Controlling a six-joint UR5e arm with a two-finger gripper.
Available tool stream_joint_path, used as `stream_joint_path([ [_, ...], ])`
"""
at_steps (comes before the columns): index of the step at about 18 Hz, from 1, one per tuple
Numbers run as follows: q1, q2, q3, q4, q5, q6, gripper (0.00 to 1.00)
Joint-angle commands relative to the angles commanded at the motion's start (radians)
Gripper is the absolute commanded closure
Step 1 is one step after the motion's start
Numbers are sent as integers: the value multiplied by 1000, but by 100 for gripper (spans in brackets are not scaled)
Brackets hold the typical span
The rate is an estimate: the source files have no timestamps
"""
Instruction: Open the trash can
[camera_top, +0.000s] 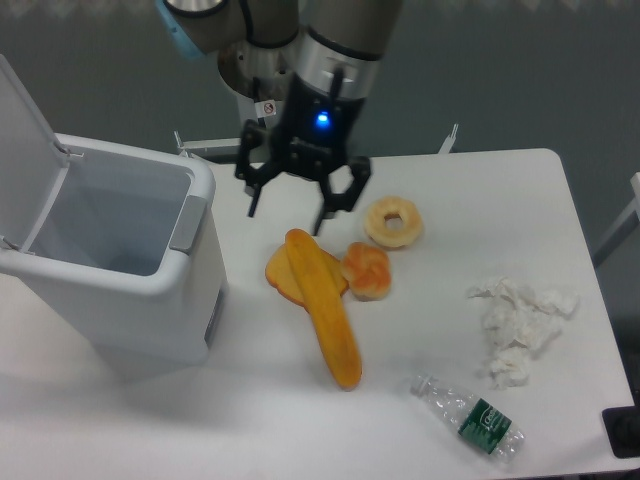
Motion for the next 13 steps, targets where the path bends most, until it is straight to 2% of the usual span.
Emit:
stream_joint_path([
  [2,28,-41,0,32,113,78,0],
  [5,67,-97,0,39,239,195,0],
  [10,134,-173,12,39,269,516,0],
  [13,141,-242,28,40,405,650,0],
])
